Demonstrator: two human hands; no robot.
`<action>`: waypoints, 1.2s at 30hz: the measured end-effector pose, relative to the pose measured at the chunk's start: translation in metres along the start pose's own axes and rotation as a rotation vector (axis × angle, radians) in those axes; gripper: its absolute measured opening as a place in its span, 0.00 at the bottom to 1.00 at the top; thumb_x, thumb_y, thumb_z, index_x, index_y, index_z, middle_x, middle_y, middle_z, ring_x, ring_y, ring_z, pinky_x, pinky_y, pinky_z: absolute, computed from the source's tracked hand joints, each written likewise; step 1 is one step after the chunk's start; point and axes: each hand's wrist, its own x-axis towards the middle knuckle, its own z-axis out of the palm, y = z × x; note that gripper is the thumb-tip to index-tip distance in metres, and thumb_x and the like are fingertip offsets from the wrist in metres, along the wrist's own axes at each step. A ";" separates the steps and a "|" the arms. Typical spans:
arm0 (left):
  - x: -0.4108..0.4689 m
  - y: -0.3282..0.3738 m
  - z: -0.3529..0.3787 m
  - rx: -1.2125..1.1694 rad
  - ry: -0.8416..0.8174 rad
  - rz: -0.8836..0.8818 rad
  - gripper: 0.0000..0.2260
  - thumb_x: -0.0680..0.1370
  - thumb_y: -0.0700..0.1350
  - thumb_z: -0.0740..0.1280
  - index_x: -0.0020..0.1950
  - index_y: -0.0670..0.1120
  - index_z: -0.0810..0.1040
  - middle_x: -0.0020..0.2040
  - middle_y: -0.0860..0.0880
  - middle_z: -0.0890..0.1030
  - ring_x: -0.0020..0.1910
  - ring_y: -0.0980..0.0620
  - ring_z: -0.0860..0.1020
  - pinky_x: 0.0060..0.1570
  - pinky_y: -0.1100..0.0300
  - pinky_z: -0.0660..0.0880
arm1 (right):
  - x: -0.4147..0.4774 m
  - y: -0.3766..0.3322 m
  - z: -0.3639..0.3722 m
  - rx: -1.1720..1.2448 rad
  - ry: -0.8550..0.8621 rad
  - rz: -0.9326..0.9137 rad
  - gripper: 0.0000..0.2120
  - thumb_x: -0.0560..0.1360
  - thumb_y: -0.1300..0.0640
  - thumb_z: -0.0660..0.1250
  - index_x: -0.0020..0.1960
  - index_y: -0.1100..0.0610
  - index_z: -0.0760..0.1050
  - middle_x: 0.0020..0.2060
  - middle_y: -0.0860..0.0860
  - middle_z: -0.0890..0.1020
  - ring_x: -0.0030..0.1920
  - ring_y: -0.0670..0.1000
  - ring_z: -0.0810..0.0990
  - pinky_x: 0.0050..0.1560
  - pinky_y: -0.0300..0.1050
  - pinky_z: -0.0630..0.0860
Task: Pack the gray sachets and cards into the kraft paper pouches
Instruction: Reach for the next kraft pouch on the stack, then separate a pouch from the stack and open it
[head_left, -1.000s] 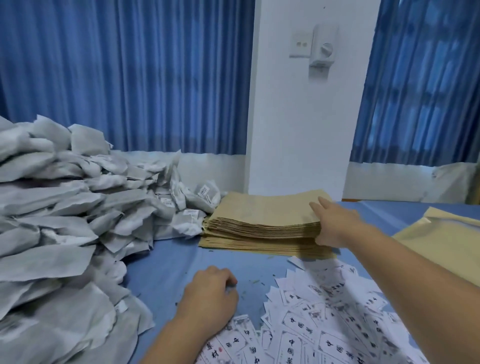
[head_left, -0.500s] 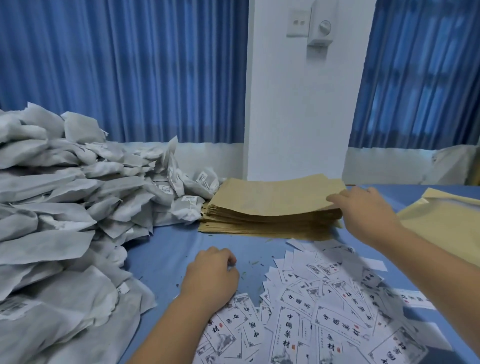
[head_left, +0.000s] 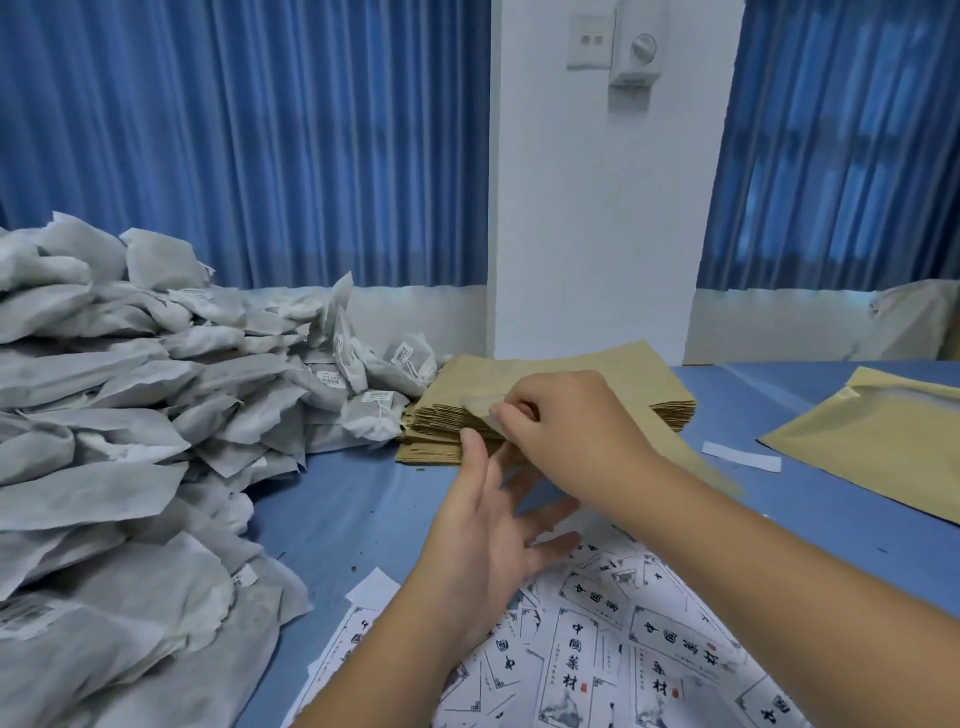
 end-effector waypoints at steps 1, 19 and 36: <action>0.000 0.001 0.000 -0.006 -0.021 0.010 0.38 0.70 0.72 0.59 0.71 0.48 0.71 0.60 0.44 0.78 0.51 0.43 0.81 0.55 0.42 0.72 | 0.004 -0.005 0.002 0.038 0.005 0.020 0.14 0.76 0.53 0.64 0.34 0.58 0.76 0.30 0.52 0.79 0.36 0.53 0.76 0.39 0.49 0.74; 0.018 0.015 -0.036 0.013 0.408 0.090 0.13 0.81 0.41 0.58 0.57 0.40 0.81 0.54 0.35 0.82 0.54 0.38 0.82 0.60 0.40 0.75 | 0.023 -0.006 0.020 0.197 -0.676 -0.005 0.20 0.76 0.40 0.63 0.60 0.53 0.77 0.54 0.45 0.81 0.54 0.45 0.78 0.61 0.43 0.71; 0.011 0.022 -0.046 -0.102 0.441 0.093 0.14 0.84 0.47 0.56 0.64 0.43 0.74 0.55 0.39 0.83 0.53 0.43 0.83 0.52 0.45 0.79 | 0.018 -0.004 -0.001 -0.064 -0.582 -0.110 0.31 0.72 0.37 0.65 0.72 0.45 0.65 0.69 0.44 0.70 0.68 0.47 0.68 0.66 0.44 0.66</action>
